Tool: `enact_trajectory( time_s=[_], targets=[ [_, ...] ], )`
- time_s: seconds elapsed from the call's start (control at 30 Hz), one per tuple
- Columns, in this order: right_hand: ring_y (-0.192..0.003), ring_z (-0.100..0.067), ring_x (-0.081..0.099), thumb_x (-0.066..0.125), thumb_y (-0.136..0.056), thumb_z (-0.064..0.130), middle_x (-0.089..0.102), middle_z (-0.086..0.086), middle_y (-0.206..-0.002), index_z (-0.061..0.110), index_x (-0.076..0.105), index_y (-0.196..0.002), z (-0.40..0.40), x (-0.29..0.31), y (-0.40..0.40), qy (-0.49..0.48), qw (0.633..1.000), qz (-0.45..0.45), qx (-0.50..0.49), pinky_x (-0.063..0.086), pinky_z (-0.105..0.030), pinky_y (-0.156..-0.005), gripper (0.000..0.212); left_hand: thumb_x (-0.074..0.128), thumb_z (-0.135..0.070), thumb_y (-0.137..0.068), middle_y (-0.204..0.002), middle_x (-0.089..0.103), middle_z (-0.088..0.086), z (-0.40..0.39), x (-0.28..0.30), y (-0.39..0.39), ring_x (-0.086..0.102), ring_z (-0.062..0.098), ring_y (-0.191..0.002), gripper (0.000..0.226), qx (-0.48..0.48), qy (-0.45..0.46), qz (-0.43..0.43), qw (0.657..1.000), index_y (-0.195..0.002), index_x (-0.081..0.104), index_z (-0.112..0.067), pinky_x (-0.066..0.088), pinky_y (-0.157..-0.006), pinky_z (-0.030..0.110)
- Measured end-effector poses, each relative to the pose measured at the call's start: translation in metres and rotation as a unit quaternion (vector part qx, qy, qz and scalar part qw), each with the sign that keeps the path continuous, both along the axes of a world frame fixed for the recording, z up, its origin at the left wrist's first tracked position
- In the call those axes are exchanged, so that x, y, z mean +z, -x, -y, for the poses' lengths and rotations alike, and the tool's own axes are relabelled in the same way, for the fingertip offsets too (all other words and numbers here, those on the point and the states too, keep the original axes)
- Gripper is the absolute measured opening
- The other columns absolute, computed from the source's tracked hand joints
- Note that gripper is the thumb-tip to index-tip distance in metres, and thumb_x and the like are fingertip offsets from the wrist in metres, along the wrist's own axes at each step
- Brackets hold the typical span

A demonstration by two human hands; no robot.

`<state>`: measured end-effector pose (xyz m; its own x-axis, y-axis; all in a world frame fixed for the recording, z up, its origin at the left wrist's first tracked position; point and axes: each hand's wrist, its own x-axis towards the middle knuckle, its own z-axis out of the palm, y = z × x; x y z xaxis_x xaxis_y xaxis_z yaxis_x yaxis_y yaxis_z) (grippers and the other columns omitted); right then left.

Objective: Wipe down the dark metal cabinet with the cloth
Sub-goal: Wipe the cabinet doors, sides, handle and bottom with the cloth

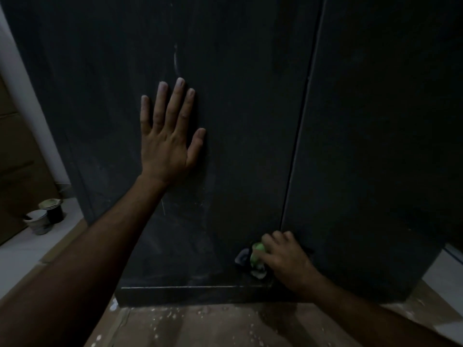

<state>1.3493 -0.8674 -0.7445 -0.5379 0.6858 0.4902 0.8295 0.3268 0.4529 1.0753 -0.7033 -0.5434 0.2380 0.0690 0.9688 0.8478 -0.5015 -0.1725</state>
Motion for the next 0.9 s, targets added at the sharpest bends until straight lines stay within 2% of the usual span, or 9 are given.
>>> enact_trajectory(
  time_s=[0.1,0.2,0.27,0.37,0.47,0.57,0.67,0.73,0.9],
  targets=[
    [-0.062,-0.024,0.065,0.055,-0.076,0.026,0.069,0.001,-0.077,0.023,0.078,-0.104,-0.003,0.021,0.017,-0.003,0.995,-0.094,-0.031,0.051,-0.029,-0.06,0.036,0.04,-0.051,-0.109,-0.173,0.021,0.013,0.001,0.0,-0.002,0.014,0.035,-0.16,0.071,0.006,0.0,0.005,1.0,-0.167,0.021,-0.015,0.003,-0.13,0.054],
    [-0.052,-0.018,0.066,0.084,-0.053,0.03,0.071,0.004,-0.07,0.026,0.077,-0.11,-0.009,0.012,0.051,0.097,0.989,-0.078,-0.084,0.05,-0.022,-0.049,0.057,0.04,-0.051,-0.109,-0.173,0.022,0.013,0.002,-0.001,-0.003,0.015,0.036,-0.16,0.071,-0.001,0.004,0.012,1.0,-0.167,0.023,-0.014,0.003,-0.13,0.055],
    [-0.067,-0.022,0.072,0.083,-0.062,0.032,0.074,-0.001,-0.09,0.03,0.064,-0.133,-0.013,0.004,0.061,0.179,0.973,-0.054,-0.137,0.052,-0.026,-0.056,0.073,0.04,-0.052,-0.109,-0.173,0.022,0.013,0.0,-0.002,-0.003,0.015,0.036,-0.16,0.071,-0.003,0.002,0.009,1.0,-0.166,0.023,-0.014,0.003,-0.13,0.056],
    [-0.107,-0.036,0.065,0.057,-0.088,0.021,0.06,-0.011,-0.131,0.032,0.028,-0.154,-0.019,-0.011,0.059,0.247,0.939,-0.158,-0.181,0.052,-0.042,-0.081,0.074,0.04,-0.053,-0.109,-0.173,0.022,0.014,-0.001,-0.002,-0.001,0.015,0.037,-0.16,0.072,0.0,0.002,0.012,1.0,-0.166,0.023,-0.013,0.005,-0.129,0.058],
    [-0.115,-0.031,0.062,0.063,-0.083,0.018,0.057,-0.006,-0.131,0.031,0.039,-0.148,-0.009,-0.03,0.071,0.172,0.912,-0.301,-0.217,0.052,-0.041,-0.086,0.071,0.04,-0.053,-0.108,-0.173,0.023,0.015,0.0,0.0,-0.003,0.015,0.038,-0.159,0.072,0.003,0.001,0.007,1.0,-0.166,0.024,-0.012,0.007,-0.129,0.06],
    [-0.126,-0.025,0.054,0.07,-0.086,0.021,0.044,-0.001,-0.143,0.034,0.041,-0.149,0.004,-0.054,0.103,0.133,0.835,-0.458,-0.273,0.048,-0.037,-0.098,0.07,0.039,-0.053,-0.108,-0.172,0.023,0.016,-0.001,-0.001,-0.002,0.016,0.038,-0.159,0.073,0.004,0.002,0.007,1.0,-0.166,0.023,-0.012,0.007,-0.129,0.06],
    [-0.124,-0.024,0.053,0.071,-0.087,0.026,0.04,0.001,-0.142,0.033,0.043,-0.147,0.009,-0.074,0.115,0.116,0.81,-0.504,-0.277,0.045,-0.035,-0.1,0.066,0.039,-0.054,-0.108,-0.172,0.023,0.015,-0.001,0.0,-0.003,0.016,0.038,-0.159,0.073,0.004,-0.003,0.005,1.0,-0.166,0.023,-0.013,0.007,-0.129,0.059],
    [-0.116,-0.028,0.058,0.071,-0.083,0.014,0.049,-0.003,-0.137,0.026,0.055,-0.139,0.012,-0.082,0.105,0.084,0.795,-0.541,-0.262,0.048,-0.036,-0.095,0.059,0.039,-0.054,-0.108,-0.172,0.023,0.015,-0.003,0.0,-0.001,0.016,0.037,-0.159,0.073,0.004,-0.007,0.004,1.0,-0.166,0.022,-0.013,0.007,-0.129,0.059],
    [-0.122,-0.036,0.057,0.072,-0.076,-0.003,0.057,-0.014,-0.134,0.018,0.056,-0.134,0.009,-0.111,0.089,-0.034,0.582,-0.728,-0.359,0.046,-0.042,-0.101,0.064,0.036,-0.056,-0.108,-0.173,0.021,0.015,-0.005,0.0,0.001,0.014,0.037,-0.16,0.074,0.012,0.0,-0.009,1.0,-0.167,0.02,-0.013,0.003,-0.129,0.057]
  ],
)
